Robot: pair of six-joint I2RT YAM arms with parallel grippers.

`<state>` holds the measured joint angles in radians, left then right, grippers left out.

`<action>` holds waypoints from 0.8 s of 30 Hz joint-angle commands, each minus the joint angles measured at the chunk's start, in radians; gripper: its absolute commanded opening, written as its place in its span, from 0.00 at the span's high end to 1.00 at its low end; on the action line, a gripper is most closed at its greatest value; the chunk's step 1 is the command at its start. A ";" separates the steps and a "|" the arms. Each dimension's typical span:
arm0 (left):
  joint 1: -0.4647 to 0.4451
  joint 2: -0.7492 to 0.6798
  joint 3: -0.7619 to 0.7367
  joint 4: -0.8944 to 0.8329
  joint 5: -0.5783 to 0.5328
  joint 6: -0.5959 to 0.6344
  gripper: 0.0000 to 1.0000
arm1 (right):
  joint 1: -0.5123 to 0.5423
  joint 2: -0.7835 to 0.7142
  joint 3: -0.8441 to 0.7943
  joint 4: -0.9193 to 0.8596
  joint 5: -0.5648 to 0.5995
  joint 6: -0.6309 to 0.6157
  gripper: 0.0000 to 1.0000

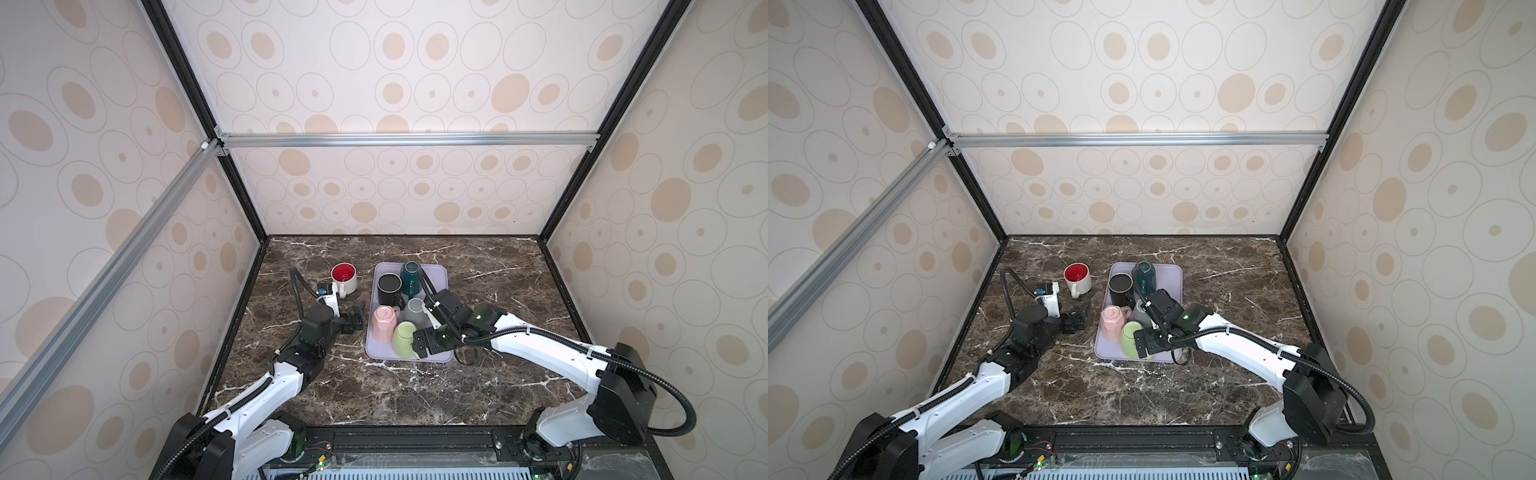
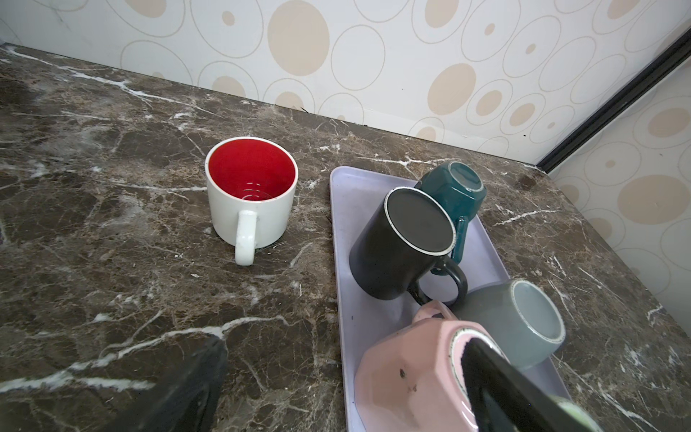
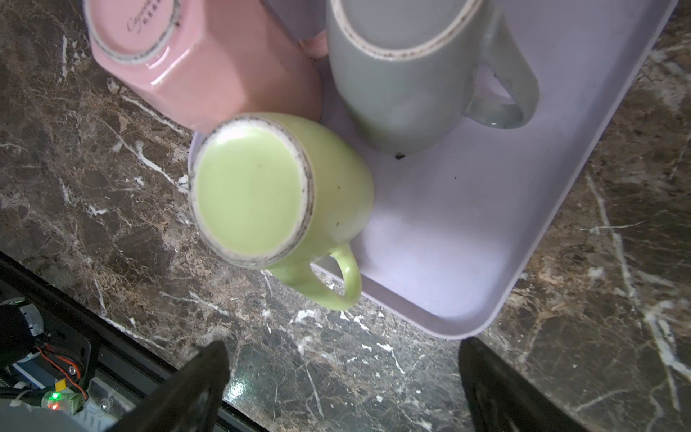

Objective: Turn the mug right side up
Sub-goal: 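Grasp the light-green mug's rim with the right gripper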

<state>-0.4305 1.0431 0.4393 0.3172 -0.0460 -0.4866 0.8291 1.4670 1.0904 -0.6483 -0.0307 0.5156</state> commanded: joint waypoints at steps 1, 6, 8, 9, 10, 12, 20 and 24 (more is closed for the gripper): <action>-0.004 -0.009 -0.001 0.003 -0.008 -0.015 0.02 | 0.016 0.038 0.039 -0.032 -0.009 0.005 0.03; -0.004 -0.006 -0.002 0.002 -0.011 -0.017 0.02 | 0.027 0.088 0.069 -0.040 -0.011 -0.008 0.07; -0.004 -0.006 -0.002 0.001 -0.011 -0.016 0.02 | 0.032 0.103 0.079 -0.039 -0.014 -0.014 0.12; -0.004 -0.005 -0.004 0.001 -0.012 -0.015 0.02 | 0.034 0.112 0.085 -0.039 -0.015 -0.018 0.18; -0.004 -0.003 -0.005 0.001 -0.014 -0.015 0.02 | 0.036 0.119 0.092 -0.039 -0.015 -0.025 0.25; -0.003 0.001 -0.005 -0.001 -0.015 -0.017 0.02 | 0.038 0.136 0.105 -0.046 -0.014 -0.035 0.31; -0.003 -0.001 -0.001 -0.004 0.001 -0.023 0.02 | 0.041 0.181 0.148 -0.088 -0.003 -0.078 0.41; -0.004 -0.006 -0.001 -0.006 0.000 -0.029 0.02 | 0.040 0.194 0.143 -0.065 -0.012 -0.106 0.41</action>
<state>-0.4305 1.0435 0.4320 0.3164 -0.0460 -0.4995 0.8600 1.6451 1.2175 -0.6945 -0.0460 0.4412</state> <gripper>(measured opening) 0.982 0.590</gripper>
